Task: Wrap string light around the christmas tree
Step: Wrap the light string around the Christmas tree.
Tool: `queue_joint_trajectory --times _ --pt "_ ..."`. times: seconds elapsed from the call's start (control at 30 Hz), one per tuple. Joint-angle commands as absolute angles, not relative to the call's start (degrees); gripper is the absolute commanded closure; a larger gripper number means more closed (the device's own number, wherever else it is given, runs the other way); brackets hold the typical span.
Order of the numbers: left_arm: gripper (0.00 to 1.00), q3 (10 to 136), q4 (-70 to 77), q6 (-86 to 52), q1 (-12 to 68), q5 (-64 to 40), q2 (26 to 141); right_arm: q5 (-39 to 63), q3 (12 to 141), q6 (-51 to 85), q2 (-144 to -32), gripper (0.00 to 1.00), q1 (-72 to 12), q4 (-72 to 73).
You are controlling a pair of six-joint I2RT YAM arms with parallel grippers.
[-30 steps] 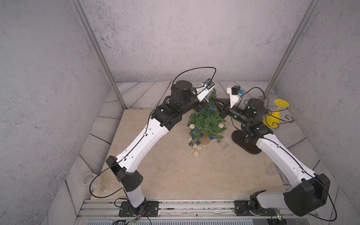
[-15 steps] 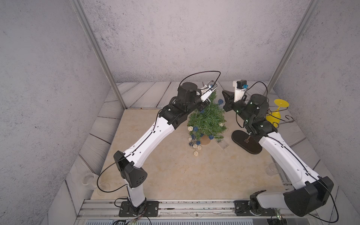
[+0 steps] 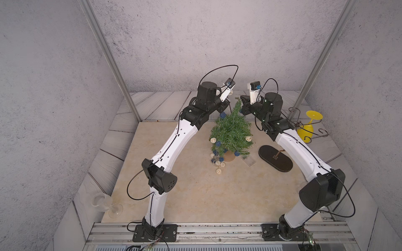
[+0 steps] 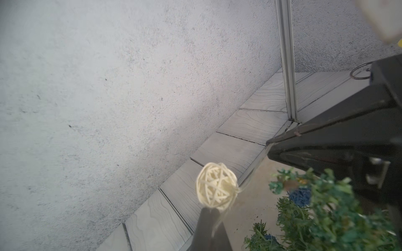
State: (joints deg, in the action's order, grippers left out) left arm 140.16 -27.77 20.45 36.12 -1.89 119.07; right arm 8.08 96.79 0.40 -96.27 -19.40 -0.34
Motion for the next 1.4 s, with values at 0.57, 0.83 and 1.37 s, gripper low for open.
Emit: queue_joint_trajectory --times 0.57,0.83,1.37 --pt "1.00 140.41 -39.10 8.10 29.74 -12.11 116.96 1.04 102.02 1.78 -101.24 0.73 -15.94 -5.19" --pt "1.00 141.51 -44.83 1.37 26.60 -15.07 118.96 4.17 107.16 4.62 -103.76 0.53 -15.34 -15.17" --pt "1.00 134.46 -45.07 -3.99 22.50 -33.08 122.08 -0.67 106.19 2.42 -103.33 0.39 -15.90 -24.30"
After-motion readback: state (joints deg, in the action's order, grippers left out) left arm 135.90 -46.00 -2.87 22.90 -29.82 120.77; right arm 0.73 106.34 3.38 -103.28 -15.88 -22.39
